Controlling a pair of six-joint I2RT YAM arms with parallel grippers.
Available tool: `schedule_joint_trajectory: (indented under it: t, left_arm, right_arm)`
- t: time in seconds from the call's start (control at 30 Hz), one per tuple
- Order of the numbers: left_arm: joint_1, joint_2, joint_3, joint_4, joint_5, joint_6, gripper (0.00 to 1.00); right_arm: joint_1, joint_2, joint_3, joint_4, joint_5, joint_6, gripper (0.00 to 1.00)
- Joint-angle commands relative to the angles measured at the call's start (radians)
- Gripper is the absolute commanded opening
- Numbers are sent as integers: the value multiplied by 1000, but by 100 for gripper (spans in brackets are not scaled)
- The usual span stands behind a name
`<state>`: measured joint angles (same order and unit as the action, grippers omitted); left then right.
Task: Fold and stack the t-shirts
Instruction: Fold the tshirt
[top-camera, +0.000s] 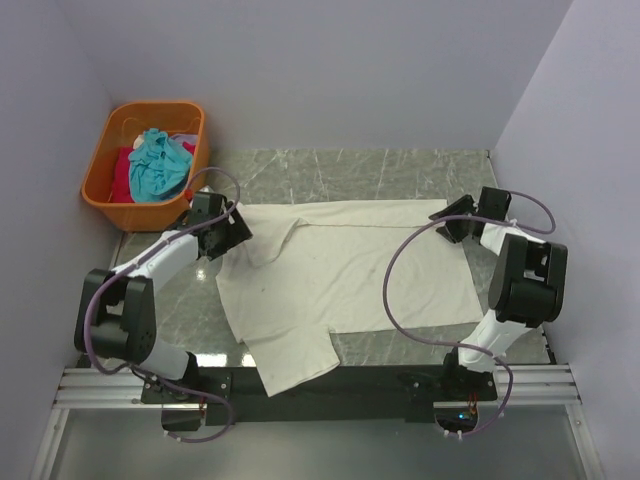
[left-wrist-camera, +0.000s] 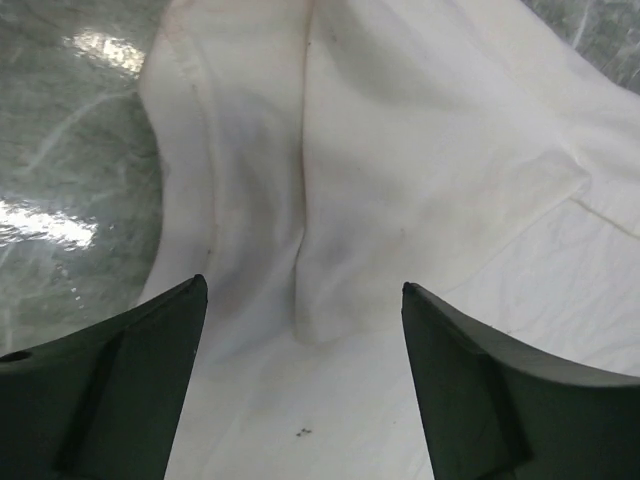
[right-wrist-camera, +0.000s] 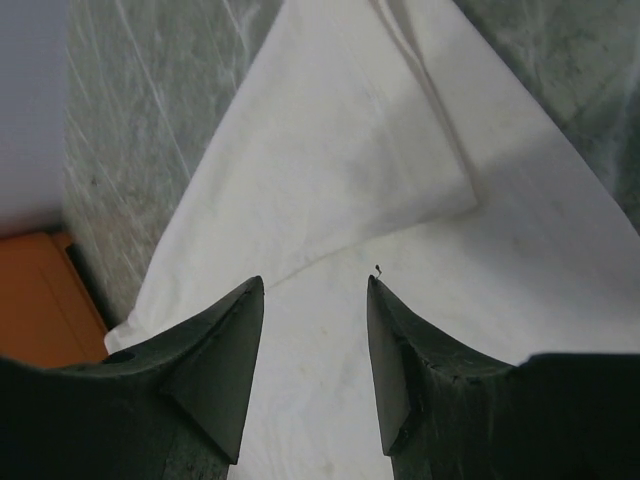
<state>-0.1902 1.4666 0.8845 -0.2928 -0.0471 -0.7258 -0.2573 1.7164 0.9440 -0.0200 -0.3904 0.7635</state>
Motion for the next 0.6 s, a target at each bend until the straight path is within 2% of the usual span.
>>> schedule_joint_trajectory:
  t: [0.0,0.33,0.57]
  left_arm:
    - [3,50,59,47,64,-49,82]
    - [-31,126,68,35,76,-73,60]
    - [-66,175,67,34,55,-90,54]
  right_arm:
    - [10,37,62,110,-39,46,53]
    - [36,129,133,117,-24,49,52]
    - [53,147,139,117,-30,33,52]
